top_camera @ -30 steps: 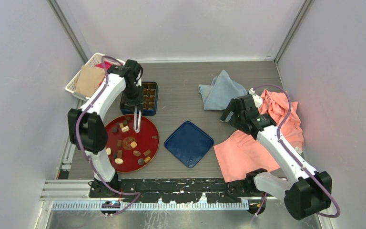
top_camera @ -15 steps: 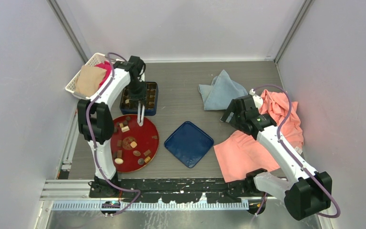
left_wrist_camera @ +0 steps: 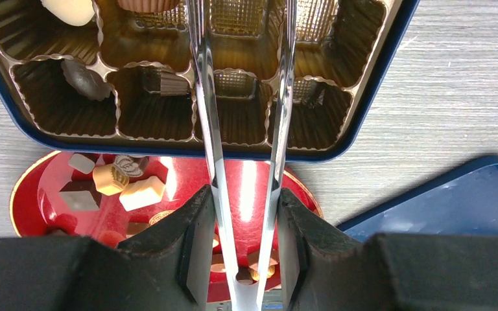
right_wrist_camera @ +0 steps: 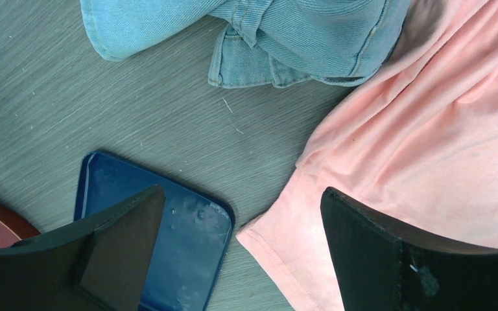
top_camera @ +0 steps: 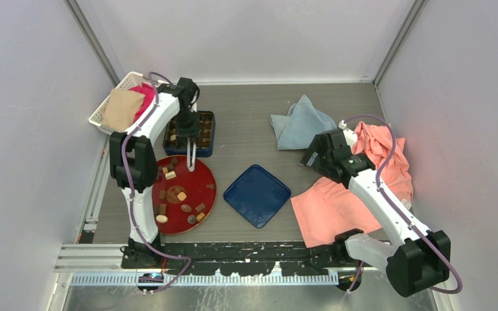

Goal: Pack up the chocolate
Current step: Place the fake chocolate in the packing box.

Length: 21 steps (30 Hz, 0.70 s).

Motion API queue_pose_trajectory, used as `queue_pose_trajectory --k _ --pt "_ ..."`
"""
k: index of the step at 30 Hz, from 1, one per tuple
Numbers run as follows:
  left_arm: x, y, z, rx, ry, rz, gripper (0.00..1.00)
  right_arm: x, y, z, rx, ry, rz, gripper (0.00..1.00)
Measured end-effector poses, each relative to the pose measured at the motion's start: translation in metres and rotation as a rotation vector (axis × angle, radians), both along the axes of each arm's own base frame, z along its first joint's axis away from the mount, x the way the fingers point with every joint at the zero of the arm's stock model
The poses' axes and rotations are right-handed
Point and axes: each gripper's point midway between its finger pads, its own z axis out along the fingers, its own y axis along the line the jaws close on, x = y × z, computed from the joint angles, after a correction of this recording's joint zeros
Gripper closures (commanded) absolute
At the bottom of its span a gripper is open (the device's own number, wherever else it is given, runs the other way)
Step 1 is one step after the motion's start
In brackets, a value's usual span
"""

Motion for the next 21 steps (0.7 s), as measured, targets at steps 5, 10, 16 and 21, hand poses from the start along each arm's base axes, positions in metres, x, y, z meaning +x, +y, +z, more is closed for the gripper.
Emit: queue_pose_trajectory --k 5,10,16,21 --pt "0.0000 0.0004 -0.0027 0.004 0.006 0.005 1.00 0.0012 0.0005 0.0014 0.002 -0.003 -0.002 0.05" --pt "0.0000 0.0002 -0.0034 0.003 0.008 0.005 0.99 0.0029 0.0013 0.0040 0.008 -0.008 -0.006 0.05" --pt "-0.0007 0.0002 -0.0052 0.004 0.013 0.008 0.88 0.0029 0.0015 0.0025 0.011 -0.002 -0.012 0.05" --pt "-0.0012 0.0003 -0.0098 0.007 0.026 0.009 0.75 0.0030 0.0016 0.0025 0.011 -0.002 -0.012 0.05"
